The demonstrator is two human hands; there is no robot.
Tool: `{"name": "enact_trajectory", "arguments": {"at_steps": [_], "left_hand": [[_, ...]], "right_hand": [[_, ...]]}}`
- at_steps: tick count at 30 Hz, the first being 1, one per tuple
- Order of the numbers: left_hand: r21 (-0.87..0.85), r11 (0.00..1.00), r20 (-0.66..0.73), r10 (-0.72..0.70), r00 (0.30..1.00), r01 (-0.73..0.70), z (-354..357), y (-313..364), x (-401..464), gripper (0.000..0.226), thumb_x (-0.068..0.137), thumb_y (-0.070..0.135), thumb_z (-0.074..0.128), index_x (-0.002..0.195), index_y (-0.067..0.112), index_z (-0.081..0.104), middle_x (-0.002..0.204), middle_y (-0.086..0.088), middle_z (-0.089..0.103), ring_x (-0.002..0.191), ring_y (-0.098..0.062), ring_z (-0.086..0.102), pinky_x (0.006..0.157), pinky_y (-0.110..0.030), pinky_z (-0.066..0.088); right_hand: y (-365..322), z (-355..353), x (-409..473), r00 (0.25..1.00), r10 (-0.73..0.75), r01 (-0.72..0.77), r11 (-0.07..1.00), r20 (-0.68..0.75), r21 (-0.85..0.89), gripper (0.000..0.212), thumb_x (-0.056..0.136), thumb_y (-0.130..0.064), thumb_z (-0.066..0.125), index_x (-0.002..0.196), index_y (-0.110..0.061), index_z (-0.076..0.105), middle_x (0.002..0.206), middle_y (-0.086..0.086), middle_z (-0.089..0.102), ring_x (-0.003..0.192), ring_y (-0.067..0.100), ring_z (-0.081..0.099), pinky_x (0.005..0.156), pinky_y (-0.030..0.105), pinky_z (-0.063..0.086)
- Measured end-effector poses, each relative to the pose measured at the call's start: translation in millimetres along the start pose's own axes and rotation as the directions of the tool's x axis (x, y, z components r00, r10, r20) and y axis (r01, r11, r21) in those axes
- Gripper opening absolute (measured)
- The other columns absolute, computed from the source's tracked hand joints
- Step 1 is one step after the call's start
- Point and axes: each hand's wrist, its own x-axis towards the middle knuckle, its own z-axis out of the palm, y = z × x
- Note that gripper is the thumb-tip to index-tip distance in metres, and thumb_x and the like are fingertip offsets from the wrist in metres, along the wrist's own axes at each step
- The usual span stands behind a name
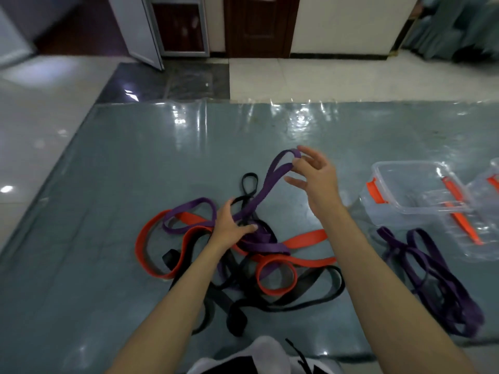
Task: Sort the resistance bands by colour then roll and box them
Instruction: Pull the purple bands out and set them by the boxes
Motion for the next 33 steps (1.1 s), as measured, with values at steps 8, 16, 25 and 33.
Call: {"name": "enact_trajectory", "arguments": {"at_steps": [8, 16, 25, 33], "left_hand": [[0.007, 0.952, 0.106, 0.304, 0.947, -0.306, -24.4, 50.3, 12.5, 0.045, 0.098, -0.001, 0.07, 0.141, -0.002, 0.058, 0.14, -0.016, 0.062, 0.132, -0.025, 0.057, 0.116, -0.051, 0.045], [0.011, 0.968, 0.101, 0.249, 0.963, -0.251, -77.4, 65.2, 25.7, 0.066, 0.089, 0.024, 0.085, 0.142, 0.028, 0.046, 0.135, 0.014, 0.056, 0.085, -0.013, 0.067, 0.073, -0.025, 0.057], [0.05, 0.948, 0.321, 0.283, 0.904, -0.315, -58.0, 64.7, 46.7, 0.023, 0.091, 0.013, 0.082, 0.111, 0.006, 0.072, 0.106, 0.001, 0.074, 0.093, -0.001, 0.069, 0.089, -0.023, 0.053], [-0.179, 0.95, -0.089, 0.242, 0.966, -0.254, -105.7, 97.3, 83.8, 0.017, 0.101, 0.024, 0.072, 0.092, 0.009, 0.075, 0.081, 0.004, 0.082, 0.071, -0.01, 0.077, 0.06, -0.027, 0.06]], "right_hand": [[-17.6, 45.6, -20.6, 0.986, -0.048, 0.037, 0.997, 0.162, 0.069, 0.025, 0.096, 0.004, 0.068, 0.116, -0.011, 0.072, 0.105, 0.017, 0.057, 0.086, 0.02, 0.071, 0.069, 0.035, 0.064], [-25.1, 54.5, -15.1, 0.987, -0.043, 0.009, 0.975, 0.152, 0.22, 0.02, 0.098, 0.001, 0.067, 0.116, -0.007, 0.072, 0.098, 0.01, 0.07, 0.085, 0.018, 0.073, 0.074, 0.034, 0.063], [-18.0, 90.4, 2.9, 0.959, -0.066, 0.018, 0.985, 0.276, 0.172, 0.029, 0.095, -0.004, 0.074, 0.123, -0.009, 0.075, 0.111, 0.017, 0.066, 0.095, 0.021, 0.075, 0.076, 0.034, 0.064], [21.0, 69.3, 42.4, 0.983, 0.036, -0.006, 0.986, 0.178, -0.169, 0.043, 0.101, 0.001, 0.061, 0.141, -0.013, 0.063, 0.112, 0.003, 0.07, 0.115, 0.023, 0.066, 0.098, 0.041, 0.059]]}}
